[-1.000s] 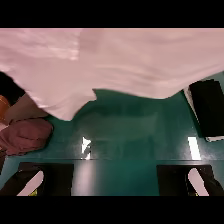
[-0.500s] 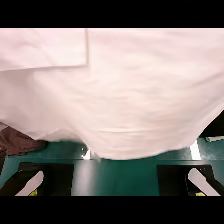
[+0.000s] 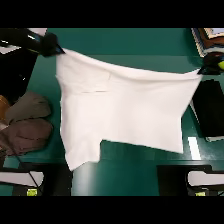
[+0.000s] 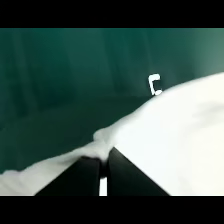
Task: Fold the shirts.
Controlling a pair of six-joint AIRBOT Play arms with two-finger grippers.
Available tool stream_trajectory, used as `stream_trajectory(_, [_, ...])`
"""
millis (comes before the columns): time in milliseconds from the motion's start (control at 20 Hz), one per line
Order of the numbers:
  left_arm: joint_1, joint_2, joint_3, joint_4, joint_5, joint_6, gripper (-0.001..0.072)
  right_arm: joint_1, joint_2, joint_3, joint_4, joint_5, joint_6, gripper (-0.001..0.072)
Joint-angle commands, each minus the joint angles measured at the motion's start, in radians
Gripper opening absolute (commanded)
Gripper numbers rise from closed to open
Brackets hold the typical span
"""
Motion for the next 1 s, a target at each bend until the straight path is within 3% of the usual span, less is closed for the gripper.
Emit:
stream_trajectory(0, [-0.022, -0.174, -0.006, 0.044, 0.183, -0.001, 0.0026, 0.024, -0.201, 0.111, -0.032, -0.038, 0.003, 0.0011])
stream_trajectory(150, [-0.002, -0.214, 0.004, 0.043, 0.328, 0.0, 0.0026, 0.024, -0.298, 0.237, -0.03, -0.117, 0.003, 0.0011])
stream_trajectory(300, [0.014, -0.22, 0.004, 0.047, 0.33, 0.024, 0.0027, 0.024, -0.27, 0.153, -0.031, -0.222, 0.003, 0.0012])
stream_trajectory(600, [0.044, -0.22, -0.037, 0.17, 0.017, 0.061, 0.0027, 0.025, -0.113, -0.17, -0.031, -0.308, -0.001, 0.0011])
stream_trajectory(900, [0.046, -0.22, -0.219, 0.166, 0.035, 0.085, 0.003, 0.024, -0.054, -0.407, 0.064, -0.351, -0.001, 0.0015])
stream_trajectory(950, [0.047, -0.22, -0.224, 0.17, 0.025, 0.085, 0.0201, 0.024, -0.054, -0.42, 0.086, -0.351, -0.001, 0.0017])
